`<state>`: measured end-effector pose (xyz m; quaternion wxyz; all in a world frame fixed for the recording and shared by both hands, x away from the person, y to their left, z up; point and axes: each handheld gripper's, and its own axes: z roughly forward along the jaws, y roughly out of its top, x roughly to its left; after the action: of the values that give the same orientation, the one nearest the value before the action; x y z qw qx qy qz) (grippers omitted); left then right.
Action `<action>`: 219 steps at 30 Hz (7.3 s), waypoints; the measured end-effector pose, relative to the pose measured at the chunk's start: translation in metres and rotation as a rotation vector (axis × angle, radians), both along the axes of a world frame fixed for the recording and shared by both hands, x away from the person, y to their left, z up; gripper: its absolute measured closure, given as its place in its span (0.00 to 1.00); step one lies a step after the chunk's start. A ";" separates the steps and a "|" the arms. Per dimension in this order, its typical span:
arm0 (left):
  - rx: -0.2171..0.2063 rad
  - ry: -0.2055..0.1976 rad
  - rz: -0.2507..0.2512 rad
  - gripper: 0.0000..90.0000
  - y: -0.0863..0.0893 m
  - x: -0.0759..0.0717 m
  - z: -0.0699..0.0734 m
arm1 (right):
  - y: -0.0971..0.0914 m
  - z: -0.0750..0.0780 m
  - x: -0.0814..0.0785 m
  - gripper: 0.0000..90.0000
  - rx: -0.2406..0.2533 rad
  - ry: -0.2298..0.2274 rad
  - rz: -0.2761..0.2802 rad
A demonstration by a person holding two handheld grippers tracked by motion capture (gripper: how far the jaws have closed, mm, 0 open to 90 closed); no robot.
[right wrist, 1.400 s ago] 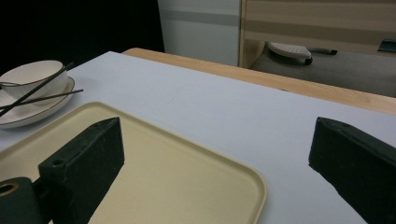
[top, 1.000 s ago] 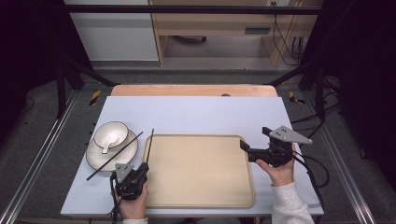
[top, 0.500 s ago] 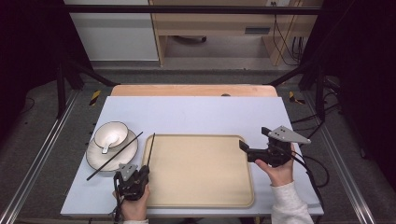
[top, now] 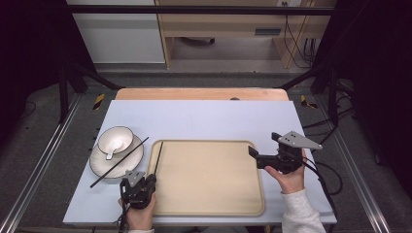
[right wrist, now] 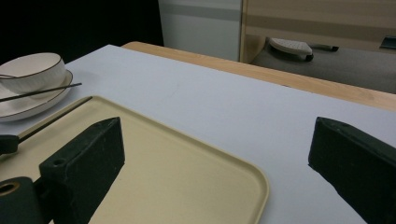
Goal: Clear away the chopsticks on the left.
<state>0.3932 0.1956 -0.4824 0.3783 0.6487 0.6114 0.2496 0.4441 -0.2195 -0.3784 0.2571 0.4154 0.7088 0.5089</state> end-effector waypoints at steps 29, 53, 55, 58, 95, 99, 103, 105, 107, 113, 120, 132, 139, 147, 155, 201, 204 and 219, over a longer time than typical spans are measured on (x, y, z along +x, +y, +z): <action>0.017 -0.097 -0.132 0.68 0.015 0.010 0.045 | -0.003 0.003 -0.003 0.04 0.014 -0.010 -0.010; 0.063 -0.156 -0.397 0.34 0.087 0.005 0.049 | -0.004 0.000 -0.001 0.04 0.011 -0.002 -0.013; 0.065 -0.150 -0.402 0.33 0.092 0.006 0.048 | -0.004 0.000 -0.001 0.04 0.008 0.003 -0.010; 0.079 -0.136 -0.407 0.31 0.100 0.006 0.047 | -0.003 -0.001 -0.001 0.04 0.005 0.003 -0.007; 0.243 0.026 -0.356 0.65 0.144 0.050 0.026 | 0.000 -0.001 0.000 0.04 -0.001 0.005 -0.010; 0.252 0.047 -0.369 0.72 0.142 0.054 0.024 | 0.000 -0.002 0.000 0.04 -0.001 0.009 -0.011; 0.248 0.049 -0.367 0.78 0.140 0.054 0.024 | 0.000 -0.002 0.000 0.04 -0.007 0.012 -0.009; 0.249 0.052 -0.373 0.83 0.140 0.054 0.024 | 0.001 -0.002 0.001 0.04 -0.008 0.010 -0.008; 0.251 0.054 -0.378 0.85 0.139 0.054 0.024 | 0.001 -0.002 0.001 0.04 -0.008 0.011 -0.008; 0.250 0.055 -0.387 0.91 0.137 0.054 0.024 | 0.001 -0.003 0.001 0.04 -0.011 0.016 -0.007; 0.247 0.046 -0.402 0.94 0.130 0.050 0.026 | 0.001 -0.003 0.001 0.04 -0.015 0.017 -0.008; 0.213 -0.006 -0.388 0.94 0.118 0.037 0.041 | -0.001 -0.002 0.001 0.04 -0.013 0.011 -0.014; 0.189 -0.025 -0.366 0.95 0.106 0.029 0.045 | -0.001 -0.002 0.000 0.04 -0.014 0.012 -0.015; 0.167 -0.051 -0.340 0.95 0.091 0.021 0.048 | -0.002 -0.001 0.000 0.04 -0.011 0.010 -0.017; 0.134 -0.081 -0.319 0.95 0.076 0.013 0.050 | -0.003 0.000 -0.001 0.04 -0.007 0.006 -0.018; -0.069 -0.172 -0.119 0.95 -0.003 -0.015 0.048 | -0.003 0.005 -0.005 0.04 0.019 -0.006 -0.002; -0.082 -0.169 -0.108 0.95 -0.006 -0.017 0.043 | -0.003 0.005 -0.005 0.04 0.020 -0.009 -0.002; -0.076 -0.131 -0.085 0.94 -0.026 -0.018 0.020 | 0.000 0.002 -0.003 0.04 0.012 0.000 0.004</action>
<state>0.3751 0.1697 -0.4624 0.4522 0.6414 0.5662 0.2519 0.4410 -0.2198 -0.3763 0.2536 0.4153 0.7067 0.5136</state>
